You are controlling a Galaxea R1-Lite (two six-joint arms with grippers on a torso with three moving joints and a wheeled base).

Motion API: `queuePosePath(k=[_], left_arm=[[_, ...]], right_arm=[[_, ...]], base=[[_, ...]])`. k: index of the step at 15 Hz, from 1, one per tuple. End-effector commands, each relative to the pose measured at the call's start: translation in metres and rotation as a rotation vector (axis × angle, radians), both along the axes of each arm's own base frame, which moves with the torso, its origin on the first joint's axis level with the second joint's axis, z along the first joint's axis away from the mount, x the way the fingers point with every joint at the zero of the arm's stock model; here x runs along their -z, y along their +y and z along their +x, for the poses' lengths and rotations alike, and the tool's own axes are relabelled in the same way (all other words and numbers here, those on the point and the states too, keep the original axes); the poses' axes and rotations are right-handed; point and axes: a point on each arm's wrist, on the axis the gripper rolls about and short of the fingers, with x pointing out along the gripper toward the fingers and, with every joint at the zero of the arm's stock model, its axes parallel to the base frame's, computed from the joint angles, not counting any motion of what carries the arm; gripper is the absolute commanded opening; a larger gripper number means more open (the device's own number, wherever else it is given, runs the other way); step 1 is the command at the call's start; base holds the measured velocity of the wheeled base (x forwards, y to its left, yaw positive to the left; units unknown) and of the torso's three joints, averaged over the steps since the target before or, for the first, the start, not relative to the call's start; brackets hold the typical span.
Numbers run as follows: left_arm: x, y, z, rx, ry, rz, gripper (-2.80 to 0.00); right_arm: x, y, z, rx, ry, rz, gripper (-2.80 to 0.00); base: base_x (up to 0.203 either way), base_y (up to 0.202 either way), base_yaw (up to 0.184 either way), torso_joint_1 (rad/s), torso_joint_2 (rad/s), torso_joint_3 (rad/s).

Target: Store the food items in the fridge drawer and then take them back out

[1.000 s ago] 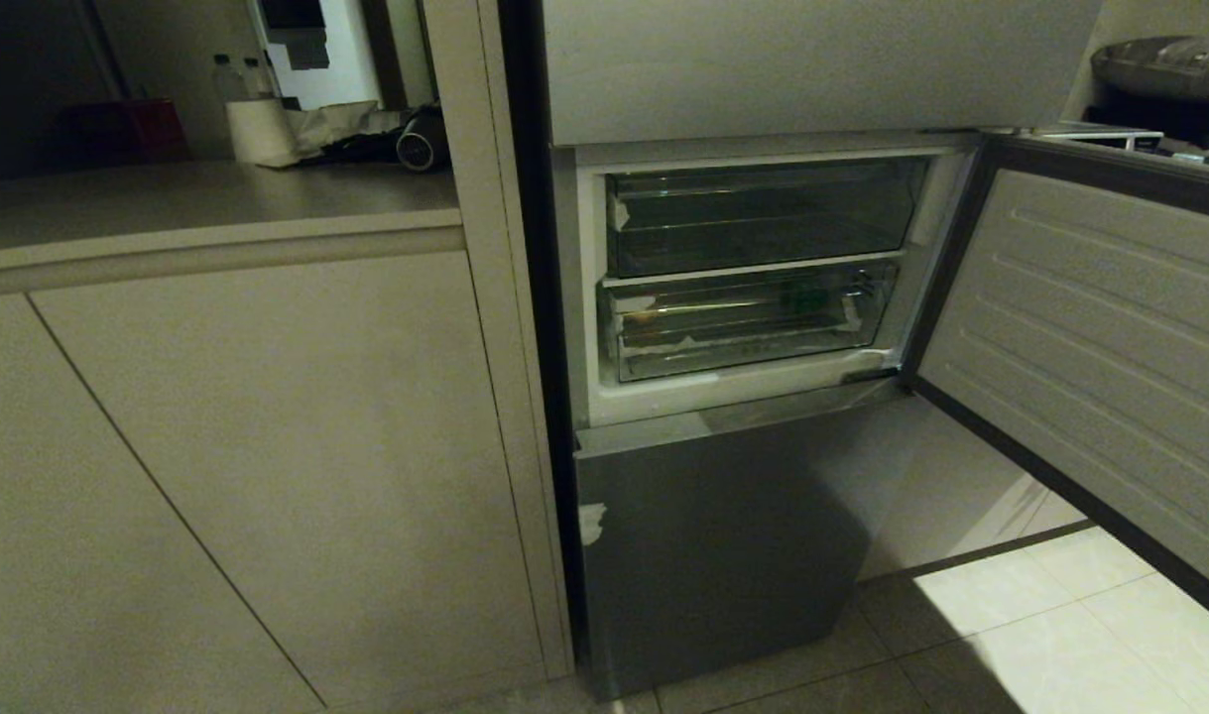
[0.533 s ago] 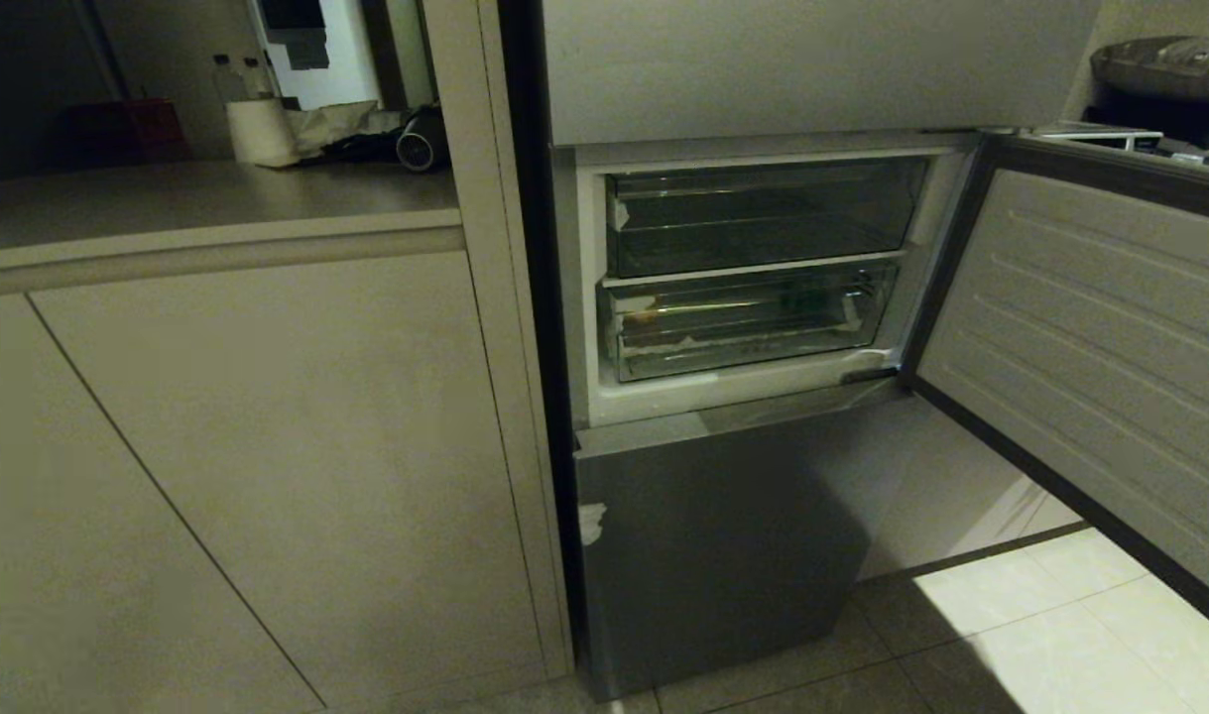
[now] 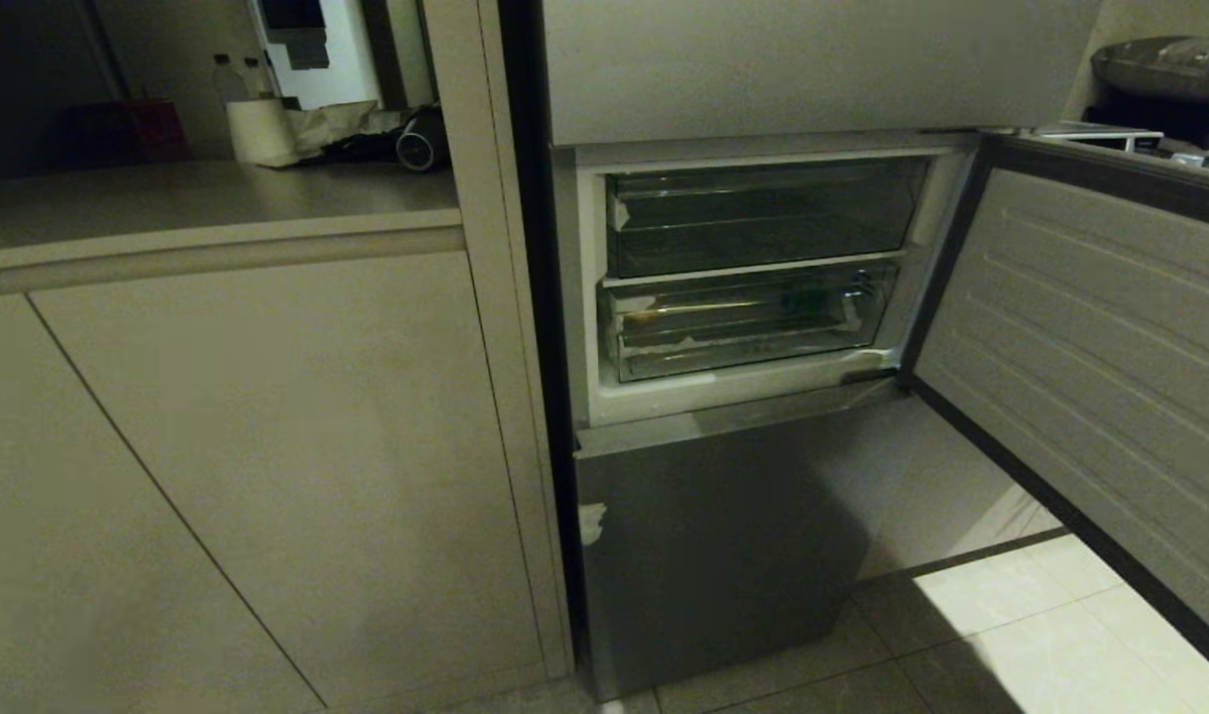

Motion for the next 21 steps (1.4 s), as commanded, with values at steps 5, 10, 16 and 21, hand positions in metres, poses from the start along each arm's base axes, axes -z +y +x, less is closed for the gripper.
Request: queuePosePath(k=[5, 10, 16, 21], left_arm=[[0.0, 0.0, 0.0, 0.0, 0.002, 0.0, -2.8], [0.0, 0.0, 0.0, 0.0, 0.002, 0.0, -2.8], [0.0, 0.0, 0.0, 0.0, 0.002, 0.0, -2.8], [0.0, 0.0, 0.0, 0.0, 0.002, 0.0, -2.8]], right_arm=[[-0.048, 0.039, -0.003, -0.052, -0.17, -0.196, -2.8], [-0.074, 0.052, -0.005, -0.11, -0.298, -0.273, -2.8], [-0.067, 0.016, -0.007, 0.052, -0.398, -0.196, -2.8], [-0.031, -0.044, -0.011, 0.158, -0.377, -0.014, -2.8]], base=[[0.0, 0.0, 0.0, 0.0, 0.0, 0.0], [0.0, 0.0, 0.0, 0.0, 0.0, 0.0], [0.0, 0.0, 0.0, 0.0, 0.0, 0.0], [0.0, 0.0, 0.0, 0.0, 0.0, 0.0]])
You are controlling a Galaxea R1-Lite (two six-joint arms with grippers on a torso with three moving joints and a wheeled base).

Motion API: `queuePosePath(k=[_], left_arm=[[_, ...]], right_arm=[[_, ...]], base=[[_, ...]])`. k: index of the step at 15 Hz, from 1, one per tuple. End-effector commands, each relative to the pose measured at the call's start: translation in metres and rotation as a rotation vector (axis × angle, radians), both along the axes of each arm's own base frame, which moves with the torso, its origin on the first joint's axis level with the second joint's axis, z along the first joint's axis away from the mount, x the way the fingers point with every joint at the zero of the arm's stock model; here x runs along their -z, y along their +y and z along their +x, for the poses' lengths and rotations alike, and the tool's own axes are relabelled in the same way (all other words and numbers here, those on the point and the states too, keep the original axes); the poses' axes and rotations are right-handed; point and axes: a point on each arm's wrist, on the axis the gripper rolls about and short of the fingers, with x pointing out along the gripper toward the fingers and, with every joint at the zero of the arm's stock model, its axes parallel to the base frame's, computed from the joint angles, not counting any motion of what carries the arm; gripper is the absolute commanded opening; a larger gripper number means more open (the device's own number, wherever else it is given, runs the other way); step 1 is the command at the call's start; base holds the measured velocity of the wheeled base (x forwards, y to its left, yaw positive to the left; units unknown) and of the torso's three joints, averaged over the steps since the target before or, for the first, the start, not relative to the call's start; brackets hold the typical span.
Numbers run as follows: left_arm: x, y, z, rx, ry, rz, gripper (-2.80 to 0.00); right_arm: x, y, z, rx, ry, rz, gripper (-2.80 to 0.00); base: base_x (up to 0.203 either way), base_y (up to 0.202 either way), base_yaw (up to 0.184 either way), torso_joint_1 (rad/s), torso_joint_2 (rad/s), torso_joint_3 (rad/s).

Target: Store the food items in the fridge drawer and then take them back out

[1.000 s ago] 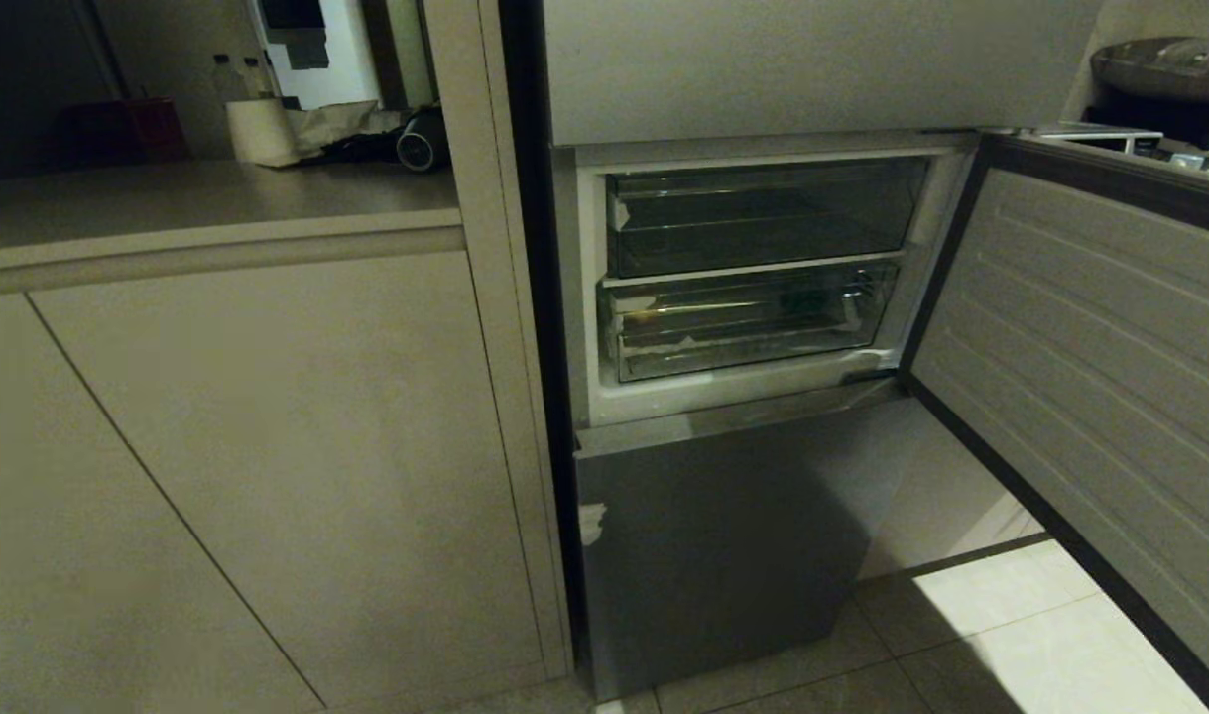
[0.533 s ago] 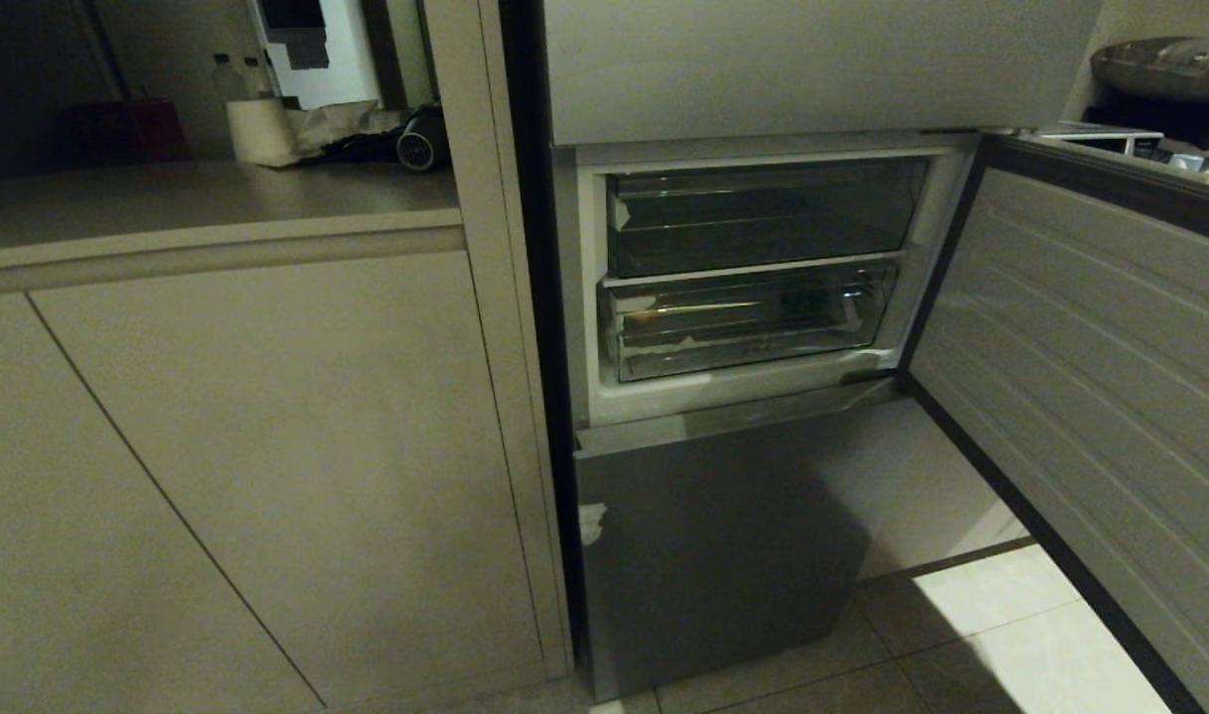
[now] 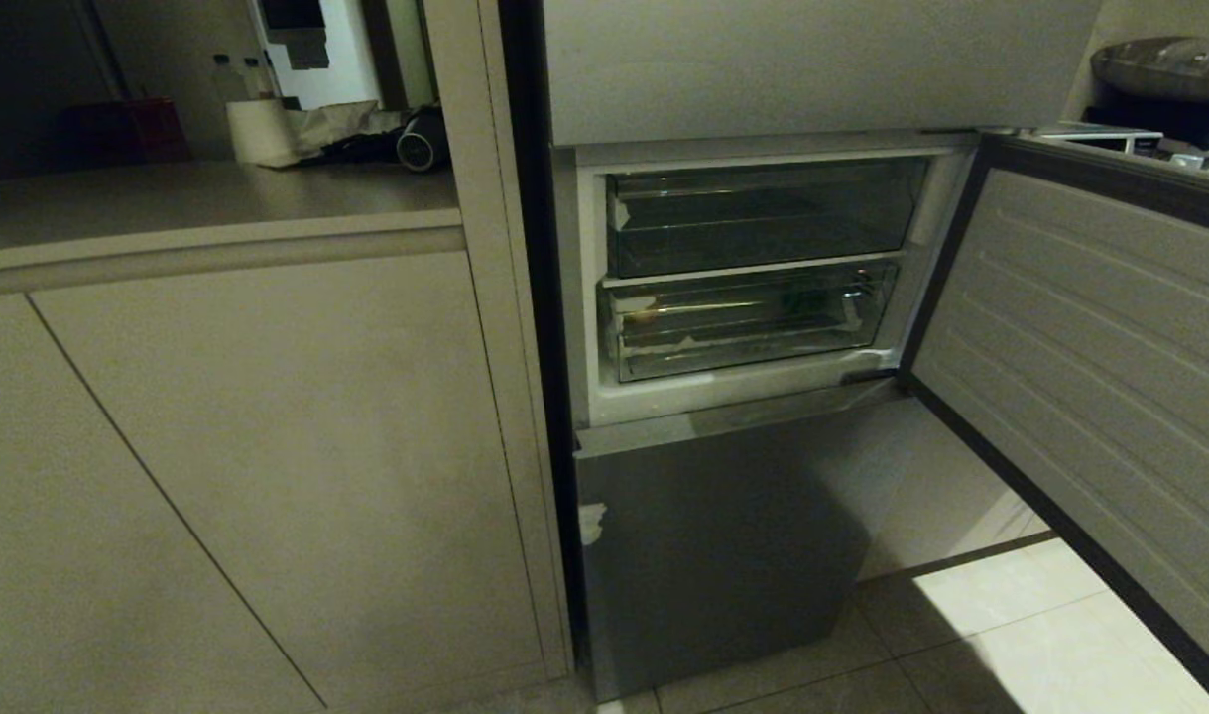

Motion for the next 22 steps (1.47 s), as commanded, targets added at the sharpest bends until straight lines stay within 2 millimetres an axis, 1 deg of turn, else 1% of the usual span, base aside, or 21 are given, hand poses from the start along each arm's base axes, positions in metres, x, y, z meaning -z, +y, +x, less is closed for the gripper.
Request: queuePosePath(k=[1, 3, 4, 9, 12, 13, 15, 18, 20, 22], left_arm=[[0.0, 0.0, 0.0, 0.0, 0.002, 0.0, -2.8], [0.0, 0.0, 0.0, 0.0, 0.002, 0.0, -2.8], [0.0, 0.0, 0.0, 0.0, 0.002, 0.0, -2.8], [0.0, 0.0, 0.0, 0.0, 0.002, 0.0, -2.8], [0.0, 0.0, 0.0, 0.0, 0.002, 0.0, -2.8], [0.0, 0.0, 0.0, 0.0, 0.002, 0.0, -2.8], [0.0, 0.0, 0.0, 0.0, 0.002, 0.0, -2.8], [0.0, 0.0, 0.0, 0.0, 0.002, 0.0, -2.8], [0.0, 0.0, 0.0, 0.0, 0.002, 0.0, -2.8], [0.0, 0.0, 0.0, 0.0, 0.002, 0.0, -2.8]], right_arm=[[0.029, -0.04, 0.001, -0.016, 0.022, 0.14, -2.8], [0.047, -0.057, 0.003, -0.09, 0.058, 0.228, -2.8], [0.051, -0.06, 0.004, -0.105, 0.065, 0.257, -2.8], [0.062, -0.072, 0.004, -0.107, 0.067, 0.309, -2.8], [0.068, -0.095, 0.005, -0.11, 0.065, 0.334, -2.8], [0.069, -0.098, 0.005, -0.123, 0.066, 0.338, -2.8], [0.07, -0.095, 0.005, -0.178, 0.08, 0.342, -2.8], [0.073, -0.085, 0.006, -0.313, 0.09, 0.389, -2.8], [0.071, -0.073, 0.007, -0.375, 0.087, 0.416, -2.8], [0.071, -0.06, 0.007, -0.402, 0.09, 0.426, -2.8]], base=[[0.0, 0.0, 0.0, 0.0, 0.0, 0.0], [0.0, 0.0, 0.0, 0.0, 0.0, 0.0], [0.0, 0.0, 0.0, 0.0, 0.0, 0.0], [0.0, 0.0, 0.0, 0.0, 0.0, 0.0], [0.0, 0.0, 0.0, 0.0, 0.0, 0.0], [0.0, 0.0, 0.0, 0.0, 0.0, 0.0], [0.0, 0.0, 0.0, 0.0, 0.0, 0.0], [0.0, 0.0, 0.0, 0.0, 0.0, 0.0], [0.0, 0.0, 0.0, 0.0, 0.0, 0.0], [0.0, 0.0, 0.0, 0.0, 0.0, 0.0]])
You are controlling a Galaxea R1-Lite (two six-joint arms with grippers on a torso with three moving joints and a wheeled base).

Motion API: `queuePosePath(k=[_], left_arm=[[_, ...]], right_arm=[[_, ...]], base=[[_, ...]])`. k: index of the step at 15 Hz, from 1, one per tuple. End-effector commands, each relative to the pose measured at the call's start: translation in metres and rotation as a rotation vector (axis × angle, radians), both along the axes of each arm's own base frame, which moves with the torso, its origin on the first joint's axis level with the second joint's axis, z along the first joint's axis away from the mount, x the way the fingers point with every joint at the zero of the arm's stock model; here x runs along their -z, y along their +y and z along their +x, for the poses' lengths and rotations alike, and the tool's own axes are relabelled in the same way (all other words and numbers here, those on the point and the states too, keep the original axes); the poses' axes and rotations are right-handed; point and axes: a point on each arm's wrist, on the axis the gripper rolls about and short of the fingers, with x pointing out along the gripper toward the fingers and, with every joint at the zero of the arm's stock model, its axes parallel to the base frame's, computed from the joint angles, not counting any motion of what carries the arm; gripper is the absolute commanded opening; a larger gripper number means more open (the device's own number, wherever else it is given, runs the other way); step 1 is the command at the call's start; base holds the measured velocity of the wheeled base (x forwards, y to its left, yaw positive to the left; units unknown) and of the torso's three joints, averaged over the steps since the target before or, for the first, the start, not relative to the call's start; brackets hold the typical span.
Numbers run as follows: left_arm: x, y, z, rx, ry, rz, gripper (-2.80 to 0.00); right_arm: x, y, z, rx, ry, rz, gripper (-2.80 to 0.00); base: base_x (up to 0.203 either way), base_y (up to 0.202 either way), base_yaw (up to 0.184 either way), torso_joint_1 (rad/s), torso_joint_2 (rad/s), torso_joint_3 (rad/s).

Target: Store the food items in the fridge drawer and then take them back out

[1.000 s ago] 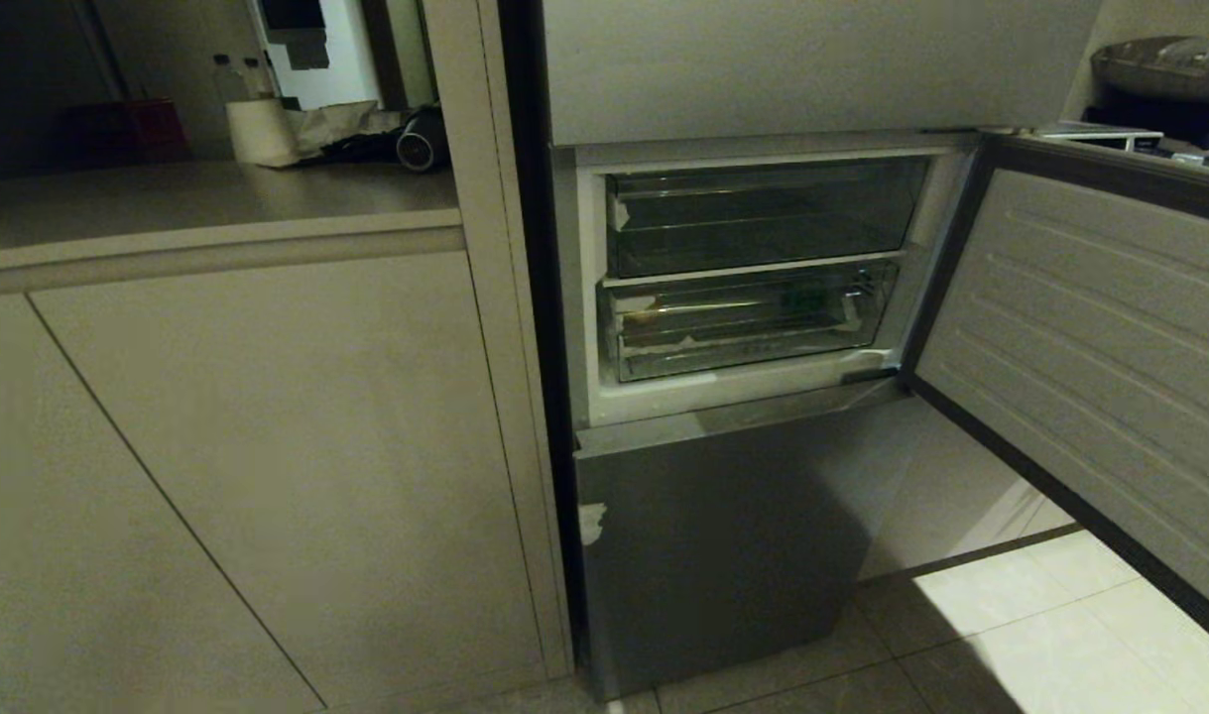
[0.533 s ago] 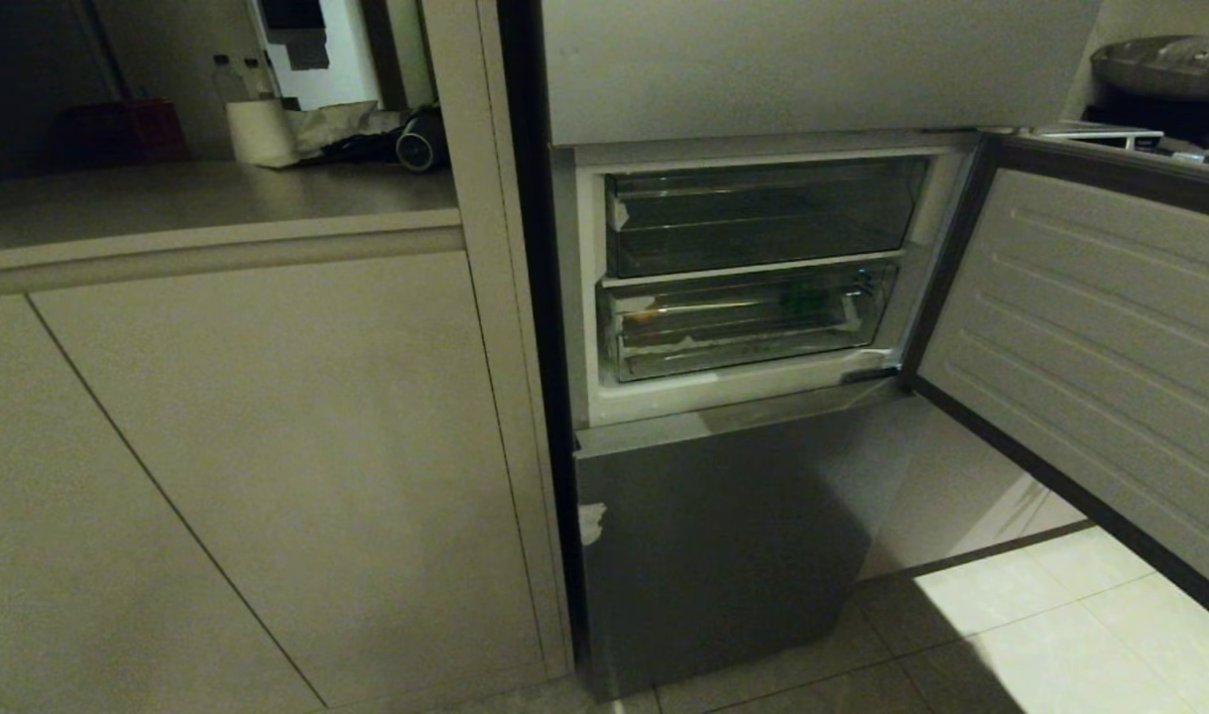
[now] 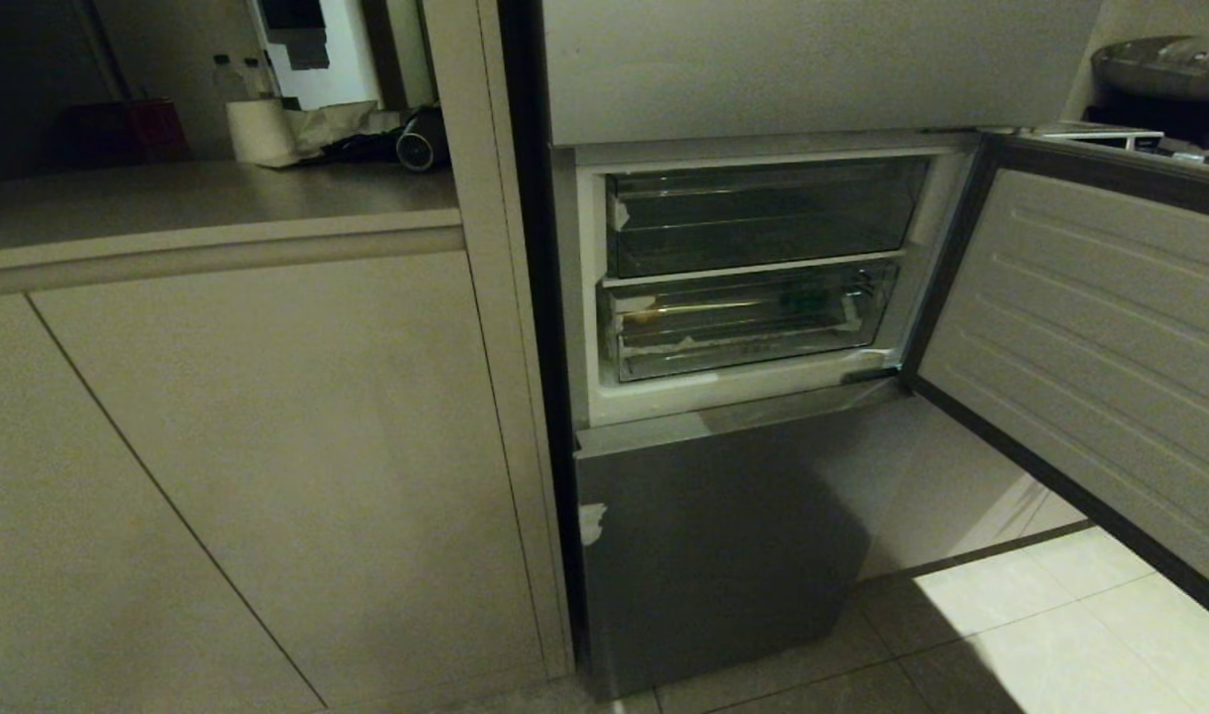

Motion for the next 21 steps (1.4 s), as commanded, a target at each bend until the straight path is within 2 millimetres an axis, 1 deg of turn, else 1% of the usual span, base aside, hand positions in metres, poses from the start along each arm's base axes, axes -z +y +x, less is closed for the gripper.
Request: queuePosePath(k=[1, 6, 10, 12, 13, 15, 17, 19, 21], left_arm=[[0.0, 0.0, 0.0, -0.001, 0.002, 0.0, -2.8], [0.0, 0.0, 0.0, -0.001, 0.002, 0.0, -2.8], [0.0, 0.0, 0.0, -0.001, 0.002, 0.0, -2.8], [0.0, 0.0, 0.0, -0.001, 0.002, 0.0, -2.8], [0.0, 0.0, 0.0, -0.001, 0.002, 0.0, -2.8], [0.0, 0.0, 0.0, -0.001, 0.002, 0.0, -2.8], [0.0, 0.0, 0.0, -0.001, 0.002, 0.0, -2.8], [0.0, 0.0, 0.0, -0.001, 0.002, 0.0, -2.8], [0.0, 0.0, 0.0, -0.001, 0.002, 0.0, -2.8]], right_arm=[[-0.008, 0.021, 0.0, -0.017, -0.003, -0.033, -2.8], [-0.013, 0.068, -0.002, -0.014, -0.008, -0.086, -2.8], [-0.02, 0.113, -0.004, -0.006, -0.043, -0.152, -2.8], [-0.033, 0.137, -0.004, -0.021, -0.103, -0.184, -2.8], [-0.044, 0.146, -0.004, -0.045, -0.17, -0.178, -2.8], [-0.063, 0.16, -0.005, -0.097, -0.258, -0.246, -2.8], [-0.074, 0.171, -0.005, -0.14, -0.32, -0.262, -2.8], [-0.078, 0.18, -0.005, -0.184, -0.372, -0.24, -2.8], [-0.078, 0.179, -0.005, -0.188, -0.381, -0.23, -2.8]], base=[[0.0, 0.0, 0.0, 0.0, 0.0, 0.0], [0.0, 0.0, 0.0, 0.0, 0.0, 0.0], [0.0, 0.0, 0.0, 0.0, 0.0, 0.0], [0.0, 0.0, 0.0, 0.0, 0.0, 0.0], [0.0, 0.0, 0.0, 0.0, 0.0, 0.0], [0.0, 0.0, 0.0, 0.0, 0.0, 0.0], [0.0, 0.0, 0.0, 0.0, 0.0, 0.0], [0.0, 0.0, 0.0, 0.0, 0.0, 0.0], [0.0, 0.0, 0.0, 0.0, 0.0, 0.0]])
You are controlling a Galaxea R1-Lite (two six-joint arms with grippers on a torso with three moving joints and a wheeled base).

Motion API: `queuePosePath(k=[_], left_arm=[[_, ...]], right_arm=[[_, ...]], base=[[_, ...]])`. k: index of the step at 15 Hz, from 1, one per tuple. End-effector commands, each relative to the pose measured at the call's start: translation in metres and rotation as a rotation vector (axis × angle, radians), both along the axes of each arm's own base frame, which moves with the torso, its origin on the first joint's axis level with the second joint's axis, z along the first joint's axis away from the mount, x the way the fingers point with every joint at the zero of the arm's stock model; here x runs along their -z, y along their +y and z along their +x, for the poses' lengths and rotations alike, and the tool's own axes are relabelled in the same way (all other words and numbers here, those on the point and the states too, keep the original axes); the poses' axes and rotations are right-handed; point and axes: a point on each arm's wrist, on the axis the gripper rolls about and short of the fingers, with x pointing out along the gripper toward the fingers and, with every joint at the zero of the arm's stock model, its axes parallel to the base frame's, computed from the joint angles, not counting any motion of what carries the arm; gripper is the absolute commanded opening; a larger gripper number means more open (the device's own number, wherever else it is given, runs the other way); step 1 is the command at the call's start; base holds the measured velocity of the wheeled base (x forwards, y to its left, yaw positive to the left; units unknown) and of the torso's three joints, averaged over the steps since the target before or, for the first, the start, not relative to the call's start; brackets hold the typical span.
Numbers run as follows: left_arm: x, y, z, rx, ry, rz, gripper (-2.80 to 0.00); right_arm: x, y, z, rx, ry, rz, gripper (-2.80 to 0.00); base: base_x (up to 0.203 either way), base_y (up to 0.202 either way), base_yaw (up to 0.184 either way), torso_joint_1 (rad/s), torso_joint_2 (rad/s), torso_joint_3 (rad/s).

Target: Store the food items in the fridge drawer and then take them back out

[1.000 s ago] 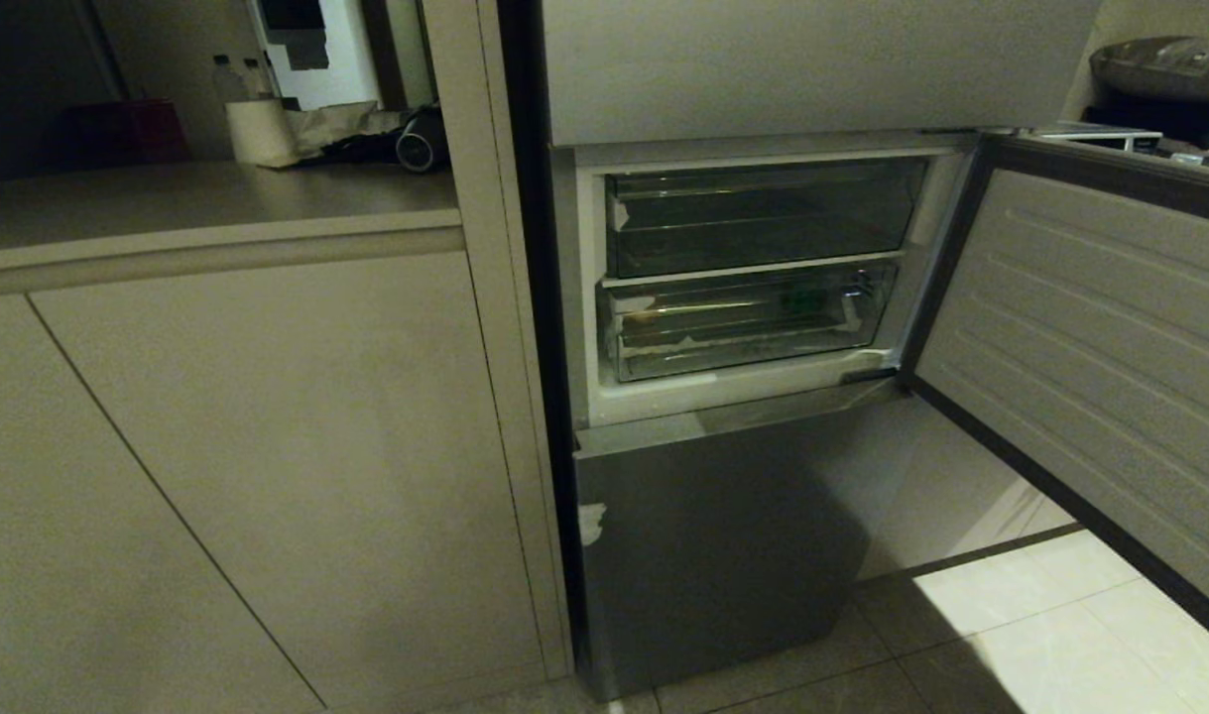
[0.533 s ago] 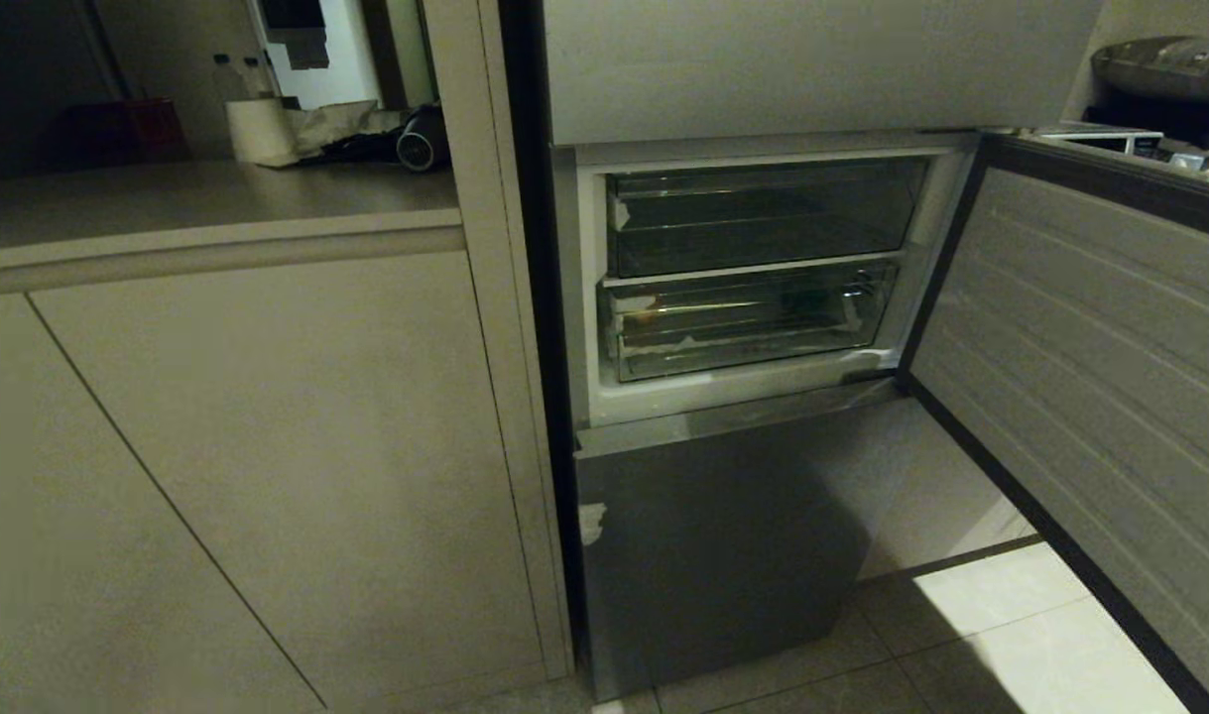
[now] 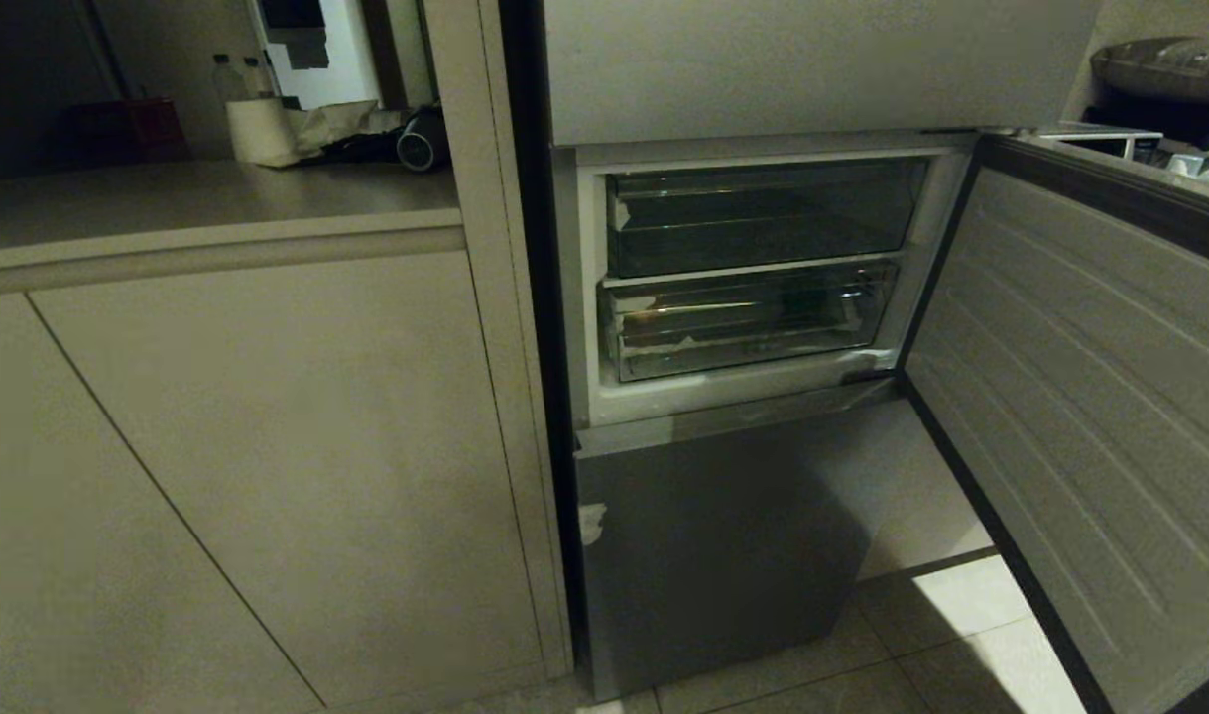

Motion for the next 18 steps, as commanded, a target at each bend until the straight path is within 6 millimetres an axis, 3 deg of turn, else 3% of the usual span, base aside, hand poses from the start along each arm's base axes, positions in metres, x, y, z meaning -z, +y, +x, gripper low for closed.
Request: queuePosePath(k=[1, 4, 7, 11, 18], left_arm=[[0.0, 0.0, 0.0, 0.0, 0.002, 0.0, -2.8], [0.0, 0.0, 0.0, 0.0, 0.002, 0.0, -2.8], [0.0, 0.0, 0.0, 0.0, 0.002, 0.0, -2.8], [0.0, 0.0, 0.0, 0.0, 0.002, 0.0, -2.8], [0.0, 0.0, 0.0, 0.0, 0.002, 0.0, -2.8]], right_arm=[[0.0, -0.001, 0.0, -0.001, -0.003, 0.006, -2.8], [0.007, -0.018, -0.001, 0.028, 0.04, 0.025, -2.8], [0.02, -0.043, 0.011, -0.086, 0.141, 0.062, -2.8], [0.045, -0.07, 0.018, -0.08, 0.197, 0.171, -2.8], [0.071, -0.064, 0.056, -0.318, 0.305, 0.244, -2.8]], base=[[0.0, 0.0, 0.0, 0.0, 0.0, 0.0], [0.0, 0.0, 0.0, 0.0, 0.0, 0.0], [0.0, 0.0, 0.0, 0.0, 0.0, 0.0], [0.0, 0.0, 0.0, 0.0, 0.0, 0.0], [0.0, 0.0, 0.0, 0.0, 0.0, 0.0]])
